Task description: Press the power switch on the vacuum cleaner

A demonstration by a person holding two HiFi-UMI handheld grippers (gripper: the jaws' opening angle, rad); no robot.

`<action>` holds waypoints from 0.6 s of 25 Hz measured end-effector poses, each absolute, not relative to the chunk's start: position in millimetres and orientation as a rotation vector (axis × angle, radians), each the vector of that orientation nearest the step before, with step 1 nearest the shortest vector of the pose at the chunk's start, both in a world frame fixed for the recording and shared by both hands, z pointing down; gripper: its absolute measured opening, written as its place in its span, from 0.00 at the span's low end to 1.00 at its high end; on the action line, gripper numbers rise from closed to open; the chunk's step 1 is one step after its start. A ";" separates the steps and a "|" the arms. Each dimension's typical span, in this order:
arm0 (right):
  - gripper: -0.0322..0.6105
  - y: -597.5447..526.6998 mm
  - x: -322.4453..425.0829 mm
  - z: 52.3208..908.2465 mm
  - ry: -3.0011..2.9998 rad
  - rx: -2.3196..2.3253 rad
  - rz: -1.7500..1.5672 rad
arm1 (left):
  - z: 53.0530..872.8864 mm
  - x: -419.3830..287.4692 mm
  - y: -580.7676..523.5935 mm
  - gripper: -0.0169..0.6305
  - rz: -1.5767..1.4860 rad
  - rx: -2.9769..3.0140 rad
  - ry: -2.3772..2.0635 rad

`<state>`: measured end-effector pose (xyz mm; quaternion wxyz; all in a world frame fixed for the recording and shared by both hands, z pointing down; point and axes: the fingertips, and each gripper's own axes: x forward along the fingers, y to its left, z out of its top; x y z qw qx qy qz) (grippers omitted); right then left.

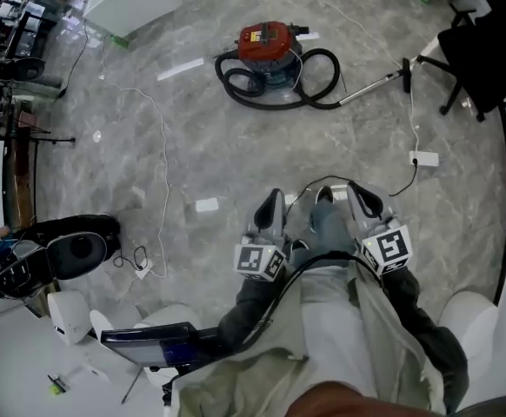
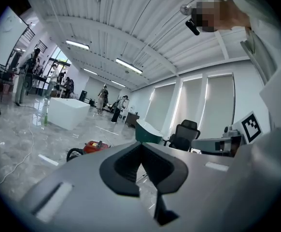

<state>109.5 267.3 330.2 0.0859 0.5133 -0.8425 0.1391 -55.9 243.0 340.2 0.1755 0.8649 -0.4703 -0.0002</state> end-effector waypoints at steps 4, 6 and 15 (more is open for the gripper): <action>0.05 328.6 73.5 323.9 -2.519 1.502 0.399 | 340.1 -79.6 314.4 0.04 0.015 2.454 -1.319; 0.05 359.9 51.8 320.6 -2.532 1.459 0.390 | 342.8 -89.9 345.2 0.04 -0.001 2.436 -1.308; 0.05 397.9 -4.7 279.7 -2.656 1.338 0.245 | 299.1 -111.4 385.1 0.04 -0.154 2.429 -1.374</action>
